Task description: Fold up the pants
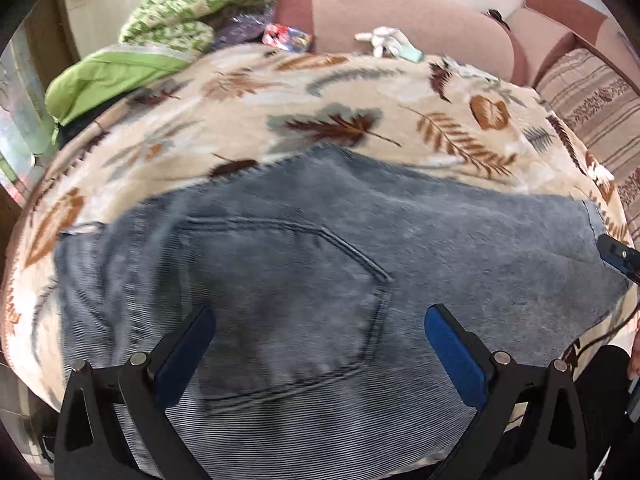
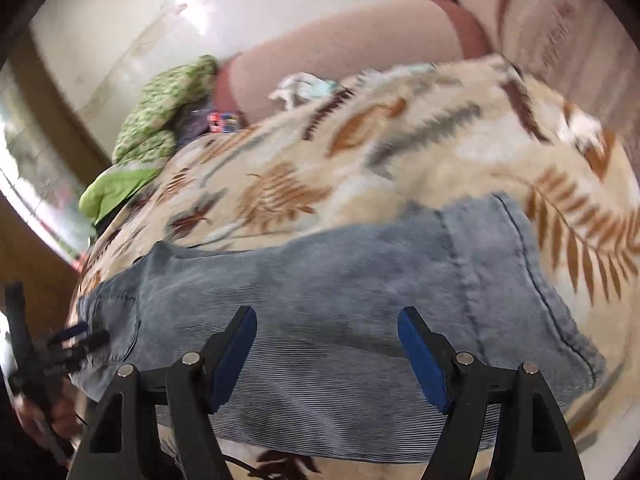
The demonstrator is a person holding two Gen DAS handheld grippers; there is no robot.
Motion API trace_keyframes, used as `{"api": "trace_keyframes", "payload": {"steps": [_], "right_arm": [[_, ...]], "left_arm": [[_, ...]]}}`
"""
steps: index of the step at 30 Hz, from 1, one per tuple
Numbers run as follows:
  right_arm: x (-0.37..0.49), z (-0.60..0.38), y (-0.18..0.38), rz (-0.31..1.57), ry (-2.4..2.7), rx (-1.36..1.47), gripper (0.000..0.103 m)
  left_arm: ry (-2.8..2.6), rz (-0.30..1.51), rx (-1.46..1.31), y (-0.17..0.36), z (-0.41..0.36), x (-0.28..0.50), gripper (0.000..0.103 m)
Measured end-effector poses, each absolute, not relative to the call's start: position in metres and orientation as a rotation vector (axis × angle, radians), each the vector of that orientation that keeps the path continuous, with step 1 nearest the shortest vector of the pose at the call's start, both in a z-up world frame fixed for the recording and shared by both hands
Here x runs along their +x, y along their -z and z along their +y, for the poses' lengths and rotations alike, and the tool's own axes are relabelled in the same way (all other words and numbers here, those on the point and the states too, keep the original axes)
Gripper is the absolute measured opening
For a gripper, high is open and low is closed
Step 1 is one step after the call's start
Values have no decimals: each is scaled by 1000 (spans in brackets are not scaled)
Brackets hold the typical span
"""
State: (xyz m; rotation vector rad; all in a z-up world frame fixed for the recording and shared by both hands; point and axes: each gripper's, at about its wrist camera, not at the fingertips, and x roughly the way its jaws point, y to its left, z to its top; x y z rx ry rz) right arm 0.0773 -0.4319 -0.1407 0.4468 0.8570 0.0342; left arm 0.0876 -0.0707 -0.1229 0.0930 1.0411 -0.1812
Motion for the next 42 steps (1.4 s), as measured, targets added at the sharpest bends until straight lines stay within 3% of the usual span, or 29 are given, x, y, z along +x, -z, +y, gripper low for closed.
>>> {"api": "trace_keyframes", "payload": {"steps": [5,13,26,42], "right_arm": [[82,-450,162,951,15,499,75],[87,-435,169,970,79,395,76],[44,-425,139,664,-17,457,76],[39,-427,139,589,-71,501,76]], "left_arm": [[157,1116,180,152,-86,90,103],[160,1070,216,145,-88,83,103],[82,831,244,77,-70,68,103],[83,777,270,57,-86,59,103]]}}
